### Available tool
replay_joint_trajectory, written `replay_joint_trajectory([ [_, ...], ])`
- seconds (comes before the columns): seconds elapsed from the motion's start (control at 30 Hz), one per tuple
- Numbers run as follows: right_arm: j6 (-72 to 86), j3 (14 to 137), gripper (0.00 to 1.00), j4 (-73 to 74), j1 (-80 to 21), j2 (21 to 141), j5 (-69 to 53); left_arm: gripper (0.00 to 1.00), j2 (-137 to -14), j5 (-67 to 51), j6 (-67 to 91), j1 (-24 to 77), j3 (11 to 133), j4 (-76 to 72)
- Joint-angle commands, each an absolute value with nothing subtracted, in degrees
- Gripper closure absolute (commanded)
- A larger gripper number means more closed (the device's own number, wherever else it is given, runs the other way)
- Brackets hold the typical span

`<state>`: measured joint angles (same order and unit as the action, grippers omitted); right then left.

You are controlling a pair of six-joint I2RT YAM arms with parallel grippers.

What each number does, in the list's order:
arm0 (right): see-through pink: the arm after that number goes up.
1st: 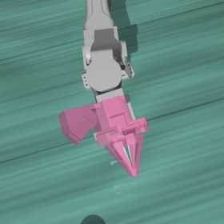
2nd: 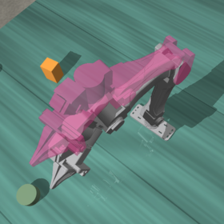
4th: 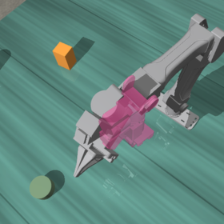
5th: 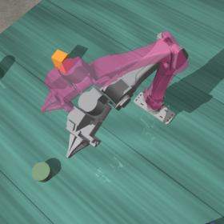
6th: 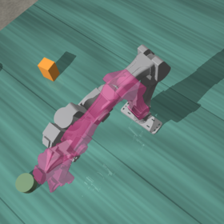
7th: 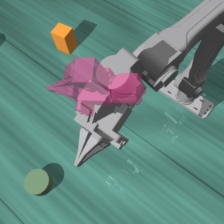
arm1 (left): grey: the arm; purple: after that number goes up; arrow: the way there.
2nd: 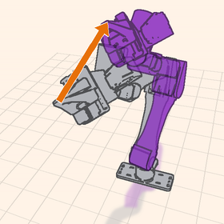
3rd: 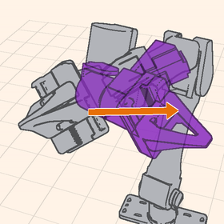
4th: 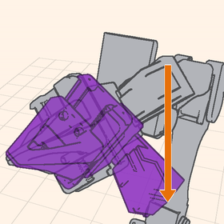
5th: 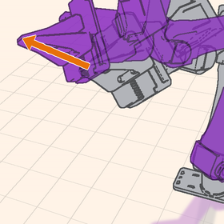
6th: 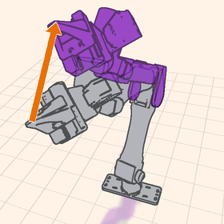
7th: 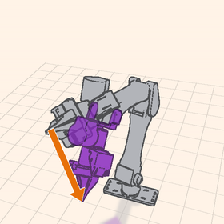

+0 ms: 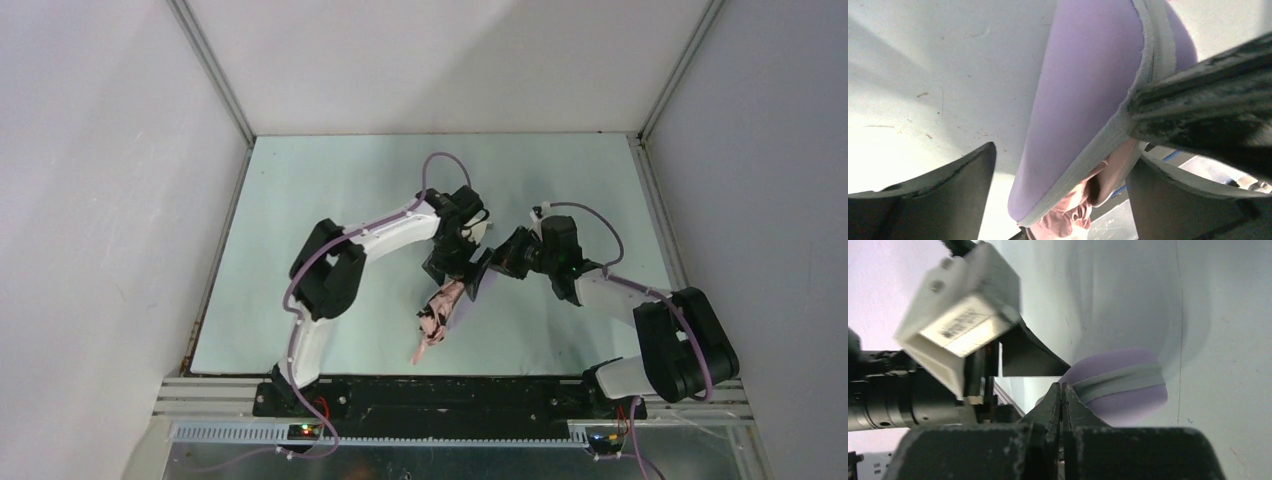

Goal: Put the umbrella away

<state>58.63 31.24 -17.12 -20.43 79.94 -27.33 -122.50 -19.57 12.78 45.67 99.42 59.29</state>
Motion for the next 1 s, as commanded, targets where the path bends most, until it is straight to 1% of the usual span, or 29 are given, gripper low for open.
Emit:
replay_joint_trajectory([
  [0.0,55.54,32.91,1.0,-13.95,-19.57,78.09,-35.05,0.01,-112.02,-17.21,15.75,45.41,89.69,44.69],
  [0.13,55.42,32.94,1.0,-14.12,-18.58,78.26,-36.1,0.0,-106.0,-18.23,17.01,45.82,78.99,38.01],
  [0.2,55.3,32.91,1.0,-13.99,-18.55,78.22,-36.01,0.0,-104.89,-17.86,16.82,46.52,75.44,36.04],
  [0.23,55.38,32.94,1.0,-14.11,-18.55,78.18,-36.01,0.01,-104.69,-17.65,16.46,46.81,74.55,35.09],
  [0.27,55.59,32.95,1.0,-14.26,-18.55,78.15,-36.06,0.04,-104.31,-17.61,16.27,47.48,73.22,34.6],
  [0.33,55.98,32.96,1.0,-14.6,-18.73,78.03,-36.07,0.18,-104.08,-17.27,15.58,48.63,71.94,33.45],
  [0.37,56.12,32.96,1.0,-14.68,-18.95,77.9,-35.93,0.31,-104.16,-16.54,15.25,48.97,71.78,33.26],
  [0.4,56.24,33.0,1.0,-14.64,-19.48,77.59,-35.72,0.38,-104.48,-15.58,15.19,49.55,71.89,33.33],
  [0.43,56.11,33.11,1.0,-13.92,-19.89,77.14,-35.08,0.52,-104.71,-15.26,14.87,49.82,72.11,33.51],
  [0.47,55.6,33.52,1.0,-13.42,-21.01,76.89,-34.68,0.57,-105.28,-14.54,14.73,50.32,72.65,33.72],
  [0.5,55.31,33.73,1.0,-12.3,-22.26,76.44,-33.65,0.66,-105.55,-14.17,14.52,50.56,73.34,34.07],
  [0.57,54.59,34.0,1.0,-10.9,-23.98,75.7,-32.29,0.77,-106.58,-13.69,14.39,51.04,74.39,34.66],
  [0.63,54.1,34.01,1.0,-9.95,-25.5,75.37,-31.21,0.83,-107.14,-13.51,14.53,51.08,75.29,34.79],
  [0.8,54.05,34.01,1.0,-9.25,-28.23,75.75,-30.84,0.88,-108.91,-13.47,15.18,51.09,78.24,35.64],
  [0.97,53.98,34.01,1.0,-8.19,-29.41,74.31,-30.26,0.87,-110.21,-13.11,15.02,51.09,80.97,36.48],
])
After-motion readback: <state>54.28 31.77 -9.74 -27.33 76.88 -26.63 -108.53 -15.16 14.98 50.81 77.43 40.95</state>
